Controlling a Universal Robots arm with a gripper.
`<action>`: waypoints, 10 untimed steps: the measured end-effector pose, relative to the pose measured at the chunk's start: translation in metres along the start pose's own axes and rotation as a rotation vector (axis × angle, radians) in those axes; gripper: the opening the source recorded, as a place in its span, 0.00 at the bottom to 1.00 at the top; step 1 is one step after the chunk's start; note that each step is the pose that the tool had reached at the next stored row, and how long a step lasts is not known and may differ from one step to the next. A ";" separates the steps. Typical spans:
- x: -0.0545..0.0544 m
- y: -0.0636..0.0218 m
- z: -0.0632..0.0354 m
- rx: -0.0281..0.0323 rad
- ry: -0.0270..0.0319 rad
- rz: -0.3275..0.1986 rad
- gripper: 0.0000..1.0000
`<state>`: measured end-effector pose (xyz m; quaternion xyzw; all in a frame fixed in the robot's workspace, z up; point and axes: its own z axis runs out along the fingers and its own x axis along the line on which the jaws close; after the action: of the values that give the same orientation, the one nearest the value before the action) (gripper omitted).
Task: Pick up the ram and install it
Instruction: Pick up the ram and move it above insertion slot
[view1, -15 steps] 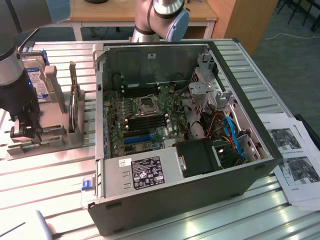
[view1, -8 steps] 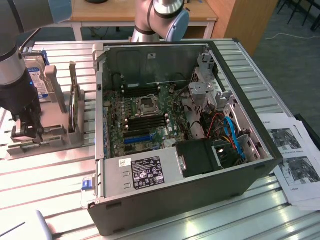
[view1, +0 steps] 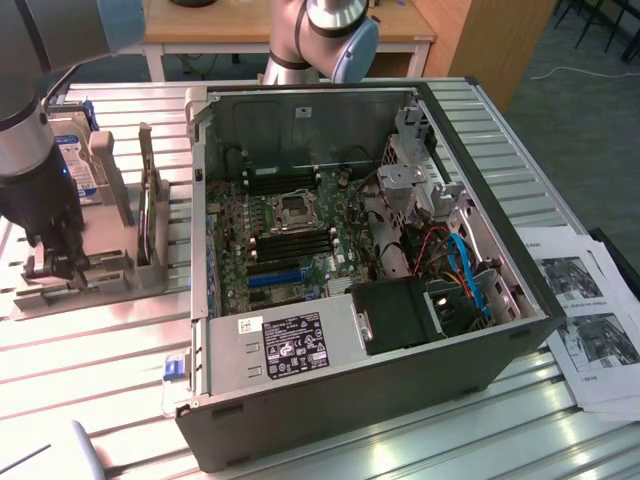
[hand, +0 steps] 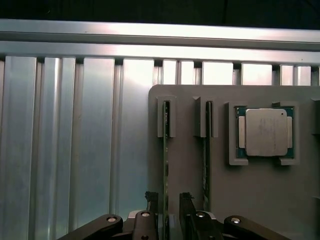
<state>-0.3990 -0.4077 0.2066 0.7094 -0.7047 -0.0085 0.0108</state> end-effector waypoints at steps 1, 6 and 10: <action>0.000 0.0000 0.0009 0.0000 0.0001 0.000 0.31; 0.000 0.0000 0.0018 -0.0002 0.0002 0.000 0.31; 0.000 -0.0001 0.0019 0.0000 0.0001 0.000 0.31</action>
<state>-0.3990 -0.4077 0.2047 0.7094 -0.7047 -0.0085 0.0109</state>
